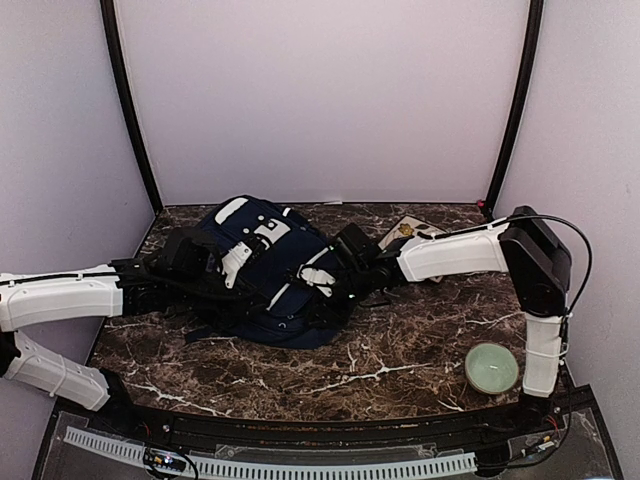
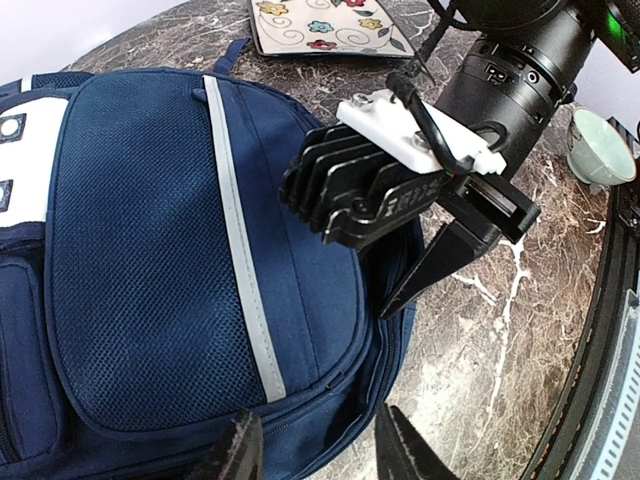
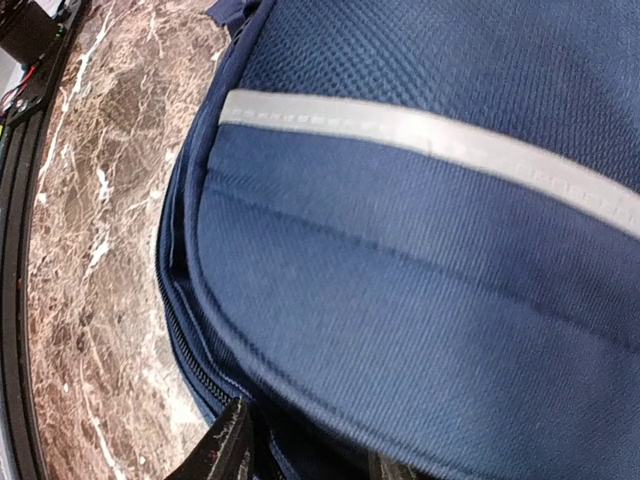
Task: Pack the student bag
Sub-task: Grab the upper front pocket of the student bag.
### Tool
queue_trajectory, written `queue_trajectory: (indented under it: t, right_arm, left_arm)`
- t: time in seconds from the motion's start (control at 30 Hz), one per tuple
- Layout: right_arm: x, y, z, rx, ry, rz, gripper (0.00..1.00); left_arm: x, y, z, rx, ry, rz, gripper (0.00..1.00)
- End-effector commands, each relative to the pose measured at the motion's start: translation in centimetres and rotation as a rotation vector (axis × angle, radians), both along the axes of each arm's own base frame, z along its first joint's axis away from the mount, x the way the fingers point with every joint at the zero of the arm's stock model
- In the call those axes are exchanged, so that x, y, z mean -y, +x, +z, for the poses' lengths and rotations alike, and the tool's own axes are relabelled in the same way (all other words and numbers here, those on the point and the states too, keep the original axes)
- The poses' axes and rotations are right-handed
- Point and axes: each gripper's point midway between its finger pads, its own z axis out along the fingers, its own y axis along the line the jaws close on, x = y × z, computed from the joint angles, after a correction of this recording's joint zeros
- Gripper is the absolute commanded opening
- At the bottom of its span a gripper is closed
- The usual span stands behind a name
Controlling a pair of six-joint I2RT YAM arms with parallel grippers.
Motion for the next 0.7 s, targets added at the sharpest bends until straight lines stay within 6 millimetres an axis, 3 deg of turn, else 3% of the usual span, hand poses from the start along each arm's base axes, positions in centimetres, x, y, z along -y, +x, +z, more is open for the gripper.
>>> queue_trajectory:
  t: [0.0,0.1,0.27,0.43,0.67]
  right_arm:
    - [-1.5,1.1,0.5,0.087,0.028,-0.006,0.4]
    - [-1.8,0.8,1.3,0.112,0.062,0.0,0.4]
    - [-2.1,0.7,0.8,0.126,0.055,0.02,0.43]
    - [-2.9,-0.2,-0.1,0.131,0.043,0.056,0.38]
    - [-3.0,1.0,0.0,0.204,0.038,0.009,0.26]
  left_arm:
    - [-0.5,-0.1,-0.8,-0.009,0.016,0.014,0.41]
    - [-0.5,-0.3,-1.0,-0.012,0.016,0.01,0.41]
    - [-0.4,-0.2,-1.2,-0.009,0.015,0.005,0.41]
    - [-0.6,0.0,-1.4,0.0,0.031,0.01,0.41]
    - [-0.9,-0.2,-2.0,-0.002,0.046,0.015,0.41]
